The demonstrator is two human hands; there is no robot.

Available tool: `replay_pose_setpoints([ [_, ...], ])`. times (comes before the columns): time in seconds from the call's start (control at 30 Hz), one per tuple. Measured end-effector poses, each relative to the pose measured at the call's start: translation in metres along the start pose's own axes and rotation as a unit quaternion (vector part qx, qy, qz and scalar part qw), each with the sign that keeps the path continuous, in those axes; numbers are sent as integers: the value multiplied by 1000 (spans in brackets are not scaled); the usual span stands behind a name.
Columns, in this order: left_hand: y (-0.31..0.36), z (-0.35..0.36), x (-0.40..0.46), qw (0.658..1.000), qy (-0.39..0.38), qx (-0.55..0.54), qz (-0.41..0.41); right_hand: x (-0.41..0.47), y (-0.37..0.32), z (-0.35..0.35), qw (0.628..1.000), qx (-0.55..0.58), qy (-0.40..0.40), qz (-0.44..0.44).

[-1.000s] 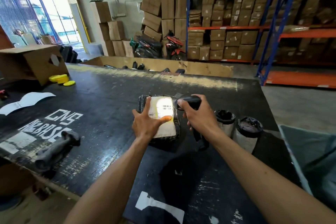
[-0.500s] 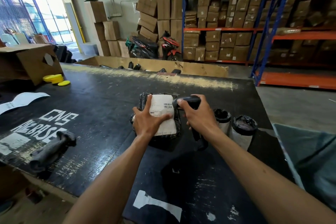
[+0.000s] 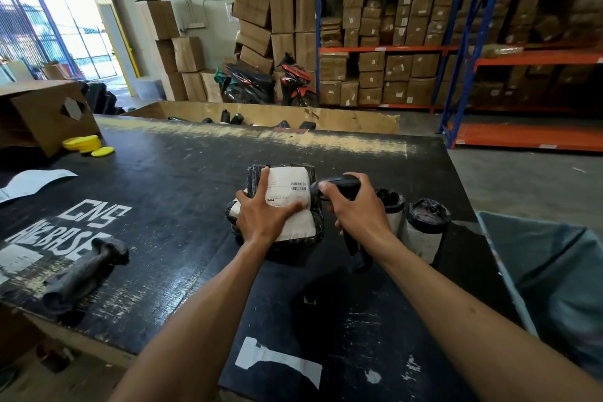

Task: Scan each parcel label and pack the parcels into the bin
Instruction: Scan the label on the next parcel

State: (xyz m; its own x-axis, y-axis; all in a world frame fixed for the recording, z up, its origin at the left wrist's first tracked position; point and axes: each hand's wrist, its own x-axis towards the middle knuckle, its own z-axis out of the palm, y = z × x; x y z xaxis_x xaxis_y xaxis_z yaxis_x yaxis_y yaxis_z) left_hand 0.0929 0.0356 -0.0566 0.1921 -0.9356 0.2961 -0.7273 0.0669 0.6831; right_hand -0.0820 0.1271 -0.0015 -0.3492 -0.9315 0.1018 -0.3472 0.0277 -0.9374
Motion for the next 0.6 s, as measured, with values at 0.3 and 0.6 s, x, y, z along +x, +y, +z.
replay_pose_setpoints([
  [0.3,4,9,-9,1000,-5,-13,-5,-19,61,-9,995,-61,1,84],
  [0.6,14,27,-27,999,-33,-38,7,-41,134,-18,959,-173,-24,224],
])
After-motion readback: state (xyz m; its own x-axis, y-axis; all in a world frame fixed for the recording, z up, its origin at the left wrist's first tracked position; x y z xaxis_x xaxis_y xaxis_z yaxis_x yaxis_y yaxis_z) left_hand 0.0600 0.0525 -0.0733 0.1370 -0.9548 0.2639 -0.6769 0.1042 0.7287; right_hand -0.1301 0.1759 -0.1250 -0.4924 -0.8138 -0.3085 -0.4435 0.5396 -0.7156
